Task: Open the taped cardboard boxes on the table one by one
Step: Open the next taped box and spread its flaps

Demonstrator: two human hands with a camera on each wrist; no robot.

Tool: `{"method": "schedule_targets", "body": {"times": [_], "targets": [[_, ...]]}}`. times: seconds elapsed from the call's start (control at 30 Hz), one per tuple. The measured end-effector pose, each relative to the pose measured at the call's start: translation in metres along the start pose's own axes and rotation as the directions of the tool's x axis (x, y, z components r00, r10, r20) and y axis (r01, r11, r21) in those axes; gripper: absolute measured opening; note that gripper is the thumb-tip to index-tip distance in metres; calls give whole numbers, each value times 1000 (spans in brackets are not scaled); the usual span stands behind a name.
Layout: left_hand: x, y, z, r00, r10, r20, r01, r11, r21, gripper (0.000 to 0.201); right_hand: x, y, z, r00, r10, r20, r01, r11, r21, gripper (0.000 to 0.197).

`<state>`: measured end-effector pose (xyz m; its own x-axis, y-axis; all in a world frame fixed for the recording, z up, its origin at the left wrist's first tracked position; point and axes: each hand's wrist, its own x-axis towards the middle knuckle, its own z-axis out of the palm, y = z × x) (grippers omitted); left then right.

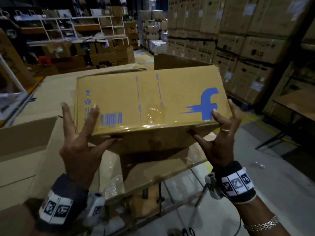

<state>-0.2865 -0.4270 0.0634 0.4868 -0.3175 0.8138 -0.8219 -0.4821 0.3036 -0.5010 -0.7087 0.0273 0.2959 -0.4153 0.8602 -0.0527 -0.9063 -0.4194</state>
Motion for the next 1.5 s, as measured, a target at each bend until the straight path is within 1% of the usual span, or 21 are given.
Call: {"method": "schedule_targets", "body": {"times": [0.1, 0.17, 0.23, 0.3, 0.47, 0.6, 0.7, 0.77, 0.83, 0.87, 0.9, 0.97, 1.0, 1.07, 1.1, 1.17, 1.2, 1.23, 1.33, 1.43, 1.5], "targets": [[-36, -1, 9, 992, -96, 82, 97, 995, -7, 92, -25, -1, 5, 993, 117, 16, -117, 991, 58, 73], [-59, -7, 17, 978, -131, 165, 141, 989, -50, 90, -41, -2, 8, 982, 173, 75, -178, 982, 67, 77], [-79, -9, 23, 963, -174, 207, 203, 971, -126, 88, -59, 8, 11, 966, 212, 150, -224, 973, 64, 77], [-93, -10, 29, 946, -216, 241, 251, 960, -125, 94, -74, 21, 15, 943, 248, 222, -258, 966, 19, 77], [-126, -18, 60, 862, -332, 383, 367, 930, -20, 113, -100, 51, 28, 871, 329, 364, -307, 944, -118, 73], [-153, -27, 85, 825, -329, 459, 396, 917, -54, 111, -113, 64, 44, 801, 483, 354, -425, 875, -232, 49], [-167, -27, 90, 787, -314, 531, 422, 902, -91, 85, -112, 75, 55, 709, 596, 377, -495, 801, -337, 33], [-174, -23, 90, 797, -259, 545, 379, 918, -119, 80, -111, 81, 60, 634, 646, 425, -518, 763, -388, 33], [-179, -20, 91, 818, -251, 517, 350, 931, -103, 80, -106, 81, 63, 581, 669, 464, -520, 743, -420, 39], [-179, -18, 92, 832, -276, 482, 360, 929, -90, 82, -103, 80, 63, 580, 659, 479, -505, 752, -424, 47], [-177, -16, 93, 847, -297, 441, 367, 927, -81, 86, -101, 76, 61, 598, 641, 482, -470, 767, -436, 57], [-163, -12, 96, 874, -311, 372, 352, 935, -45, 92, -92, 61, 53, 673, 596, 437, -383, 787, -484, 67], [-153, -10, 96, 887, -303, 347, 338, 940, -43, 90, -87, 51, 50, 726, 549, 413, -338, 809, -482, 62], [-126, -4, 94, 917, -245, 316, 287, 954, -92, 75, -79, 31, 48, 827, 390, 405, -246, 898, -364, 42], [-111, -1, 95, 928, -196, 318, 247, 960, -129, 66, -76, 24, 50, 853, 312, 418, -205, 938, -281, 34], [-80, 3, 102, 926, -83, 367, 159, 970, -183, 53, -68, 17, 57, 849, 233, 473, -180, 971, -155, 21], [-65, 2, 108, 907, -26, 420, 119, 973, -198, 48, -65, 16, 61, 833, 221, 508, -184, 975, -123, 14], [-49, 2, 115, 870, 25, 493, 89, 974, -207, 46, -64, 16, 66, 813, 214, 542, -185, 977, -107, 10], [-8, -3, 142, 695, 114, 710, 26, 983, -183, 46, -61, 21, 76, 768, 216, 602, -183, 976, -116, 18], [29, -3, 170, 566, 187, 803, -124, 982, -141, 42, -56, 31, 81, 739, 236, 631, -196, 971, -134, 31], [54, 5, 186, 464, 228, 856, -190, 969, -155, 46, -50, 35, 81, 735, 249, 631, -205, 968, -143, 37]]}}
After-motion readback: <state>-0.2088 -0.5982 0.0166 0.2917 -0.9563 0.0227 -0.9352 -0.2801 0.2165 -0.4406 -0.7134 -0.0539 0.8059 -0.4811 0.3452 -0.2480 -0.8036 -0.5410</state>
